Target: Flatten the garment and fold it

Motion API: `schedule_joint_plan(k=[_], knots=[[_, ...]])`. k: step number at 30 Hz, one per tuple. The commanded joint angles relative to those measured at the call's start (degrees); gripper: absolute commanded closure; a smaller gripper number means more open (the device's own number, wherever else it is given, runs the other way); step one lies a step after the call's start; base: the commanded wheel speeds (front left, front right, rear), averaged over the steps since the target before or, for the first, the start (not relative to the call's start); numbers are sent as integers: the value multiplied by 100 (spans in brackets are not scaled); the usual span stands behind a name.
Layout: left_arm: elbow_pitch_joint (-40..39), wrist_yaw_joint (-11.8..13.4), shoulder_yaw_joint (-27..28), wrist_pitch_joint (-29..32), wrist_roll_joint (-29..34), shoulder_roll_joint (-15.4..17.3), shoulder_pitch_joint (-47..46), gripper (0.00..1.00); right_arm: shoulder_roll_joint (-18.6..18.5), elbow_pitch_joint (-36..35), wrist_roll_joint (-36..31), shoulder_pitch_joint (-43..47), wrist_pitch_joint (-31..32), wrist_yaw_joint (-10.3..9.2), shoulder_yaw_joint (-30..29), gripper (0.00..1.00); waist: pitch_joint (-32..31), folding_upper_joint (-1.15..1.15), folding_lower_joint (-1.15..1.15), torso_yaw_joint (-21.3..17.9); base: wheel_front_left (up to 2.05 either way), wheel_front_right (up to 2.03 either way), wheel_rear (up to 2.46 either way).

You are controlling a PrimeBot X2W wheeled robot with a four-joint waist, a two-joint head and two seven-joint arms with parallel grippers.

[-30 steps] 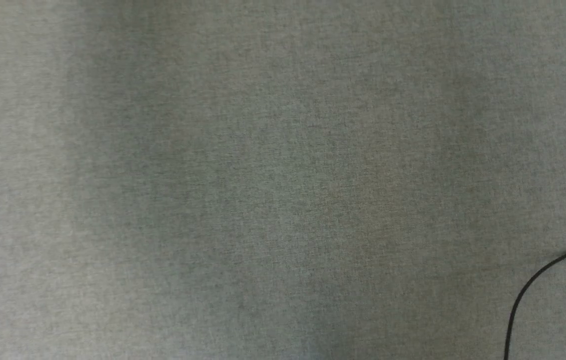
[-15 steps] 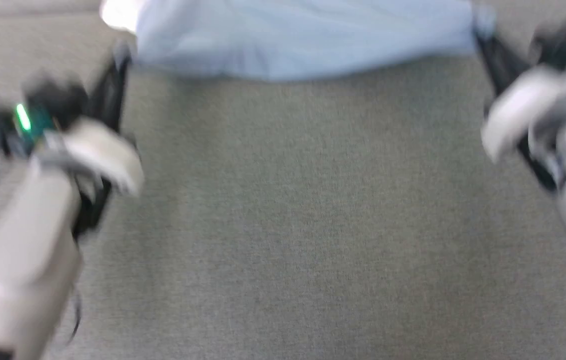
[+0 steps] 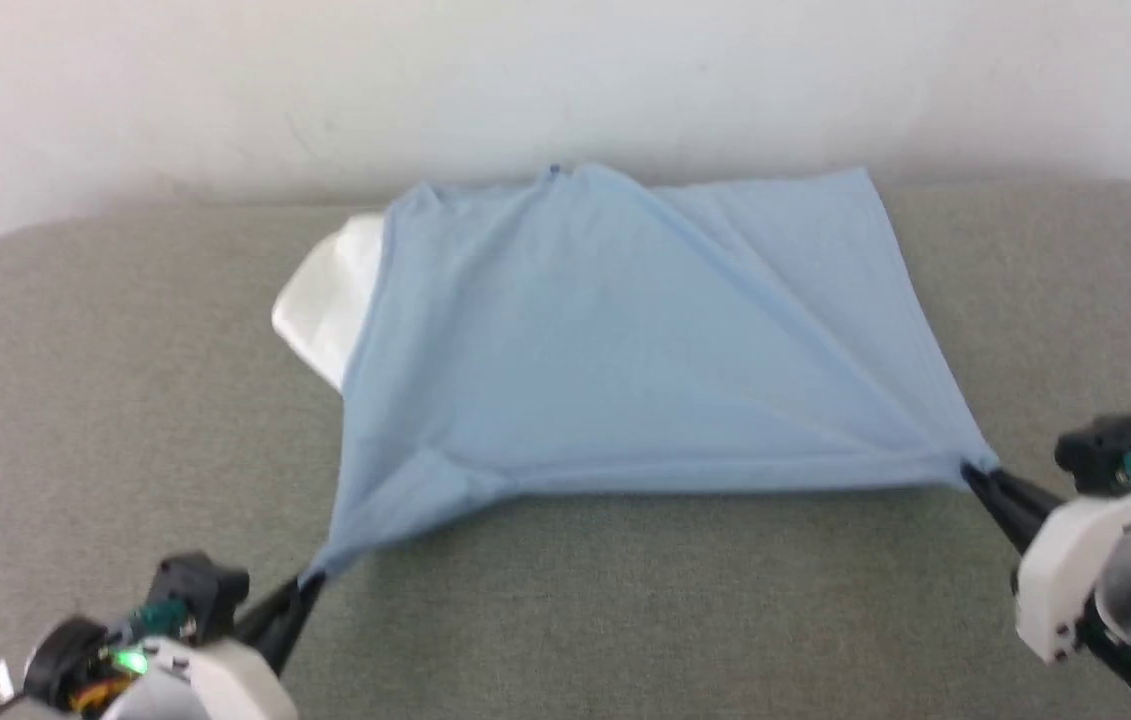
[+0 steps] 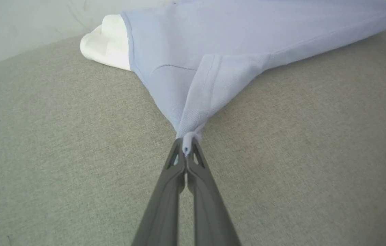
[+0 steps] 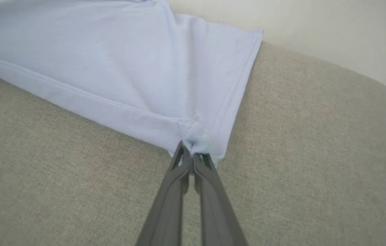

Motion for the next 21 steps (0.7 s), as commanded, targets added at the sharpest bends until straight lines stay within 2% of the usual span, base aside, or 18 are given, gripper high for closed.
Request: schedule_joint_plan(k=[1, 6, 12, 21], knots=[[-184, 103, -12, 92, -71, 101, 218, 100, -85, -152, 72, 216, 140, -11, -97, 100, -468, 0, 2, 202, 0, 0, 0], [-1024, 344, -49, 609, -470, 491, 1042, 100, -367, -871, 245, 1055, 887, -11, -515, 100, -662, 0, 2, 275, 0, 0, 0], [-1889, 292, -214, 1309, -1051, 1032, 1766, 100, -577, -1642, 556, 2019, 1869, -11, -1096, 100, -868, 0, 2, 371, 0, 0, 0], [-2402, 326, -369, 1859, -1672, 1304, 2271, 100, -545, -2499, 820, 3410, 3641, -11, -2019, 100, -966, 0, 2, 438, 0, 0, 0]])
